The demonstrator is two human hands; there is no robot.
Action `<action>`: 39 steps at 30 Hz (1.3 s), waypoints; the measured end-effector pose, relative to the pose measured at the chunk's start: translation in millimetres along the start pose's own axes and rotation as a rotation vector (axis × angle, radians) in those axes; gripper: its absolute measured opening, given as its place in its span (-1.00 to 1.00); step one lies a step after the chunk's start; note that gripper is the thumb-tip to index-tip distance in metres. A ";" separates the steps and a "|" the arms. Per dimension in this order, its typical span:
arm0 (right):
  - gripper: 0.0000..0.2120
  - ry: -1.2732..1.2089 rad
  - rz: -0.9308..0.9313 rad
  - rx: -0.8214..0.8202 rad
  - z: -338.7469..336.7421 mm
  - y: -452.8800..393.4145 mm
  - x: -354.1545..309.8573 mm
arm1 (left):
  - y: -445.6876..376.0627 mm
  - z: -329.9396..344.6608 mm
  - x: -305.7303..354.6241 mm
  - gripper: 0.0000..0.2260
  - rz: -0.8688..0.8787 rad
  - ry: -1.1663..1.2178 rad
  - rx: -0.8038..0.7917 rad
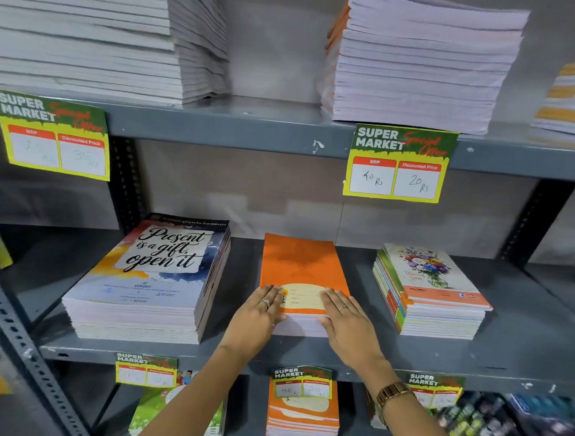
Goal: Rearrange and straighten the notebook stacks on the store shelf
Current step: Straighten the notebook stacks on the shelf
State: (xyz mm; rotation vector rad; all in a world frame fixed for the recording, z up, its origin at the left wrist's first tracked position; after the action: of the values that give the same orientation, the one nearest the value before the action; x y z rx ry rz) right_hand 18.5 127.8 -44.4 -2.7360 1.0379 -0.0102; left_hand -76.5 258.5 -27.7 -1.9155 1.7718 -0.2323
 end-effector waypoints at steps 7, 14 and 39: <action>0.16 0.062 -0.027 0.007 -4.6 0.4 -2.7 | -0.6 5.9 -2.5 -0.47 -0.031 0.016 -0.034; -0.48 0.052 -0.007 -0.017 -11.1 2.2 -7.4 | 0.6 8.5 -4.3 -0.64 -0.075 0.125 -0.165; 0.18 0.104 0.275 0.073 -76.8 65.9 207.5 | -101.8 -14.2 133.4 -0.43 -0.038 0.347 -0.185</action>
State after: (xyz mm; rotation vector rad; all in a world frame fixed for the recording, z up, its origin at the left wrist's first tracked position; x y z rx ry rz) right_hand 124.9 -71.6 3.0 -2.5295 1.4045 -0.1452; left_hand 24.0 127.1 4.0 -2.1432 2.0414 -0.4516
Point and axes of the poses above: each hand's wrist, its own y-axis away from the middle knuckle, its own z-axis out of the palm, x = y × z, the point moved 6 cm from there along -y, towards the middle knuckle, and after that the axes turned 1 degree about y, right-handed, at the moved point
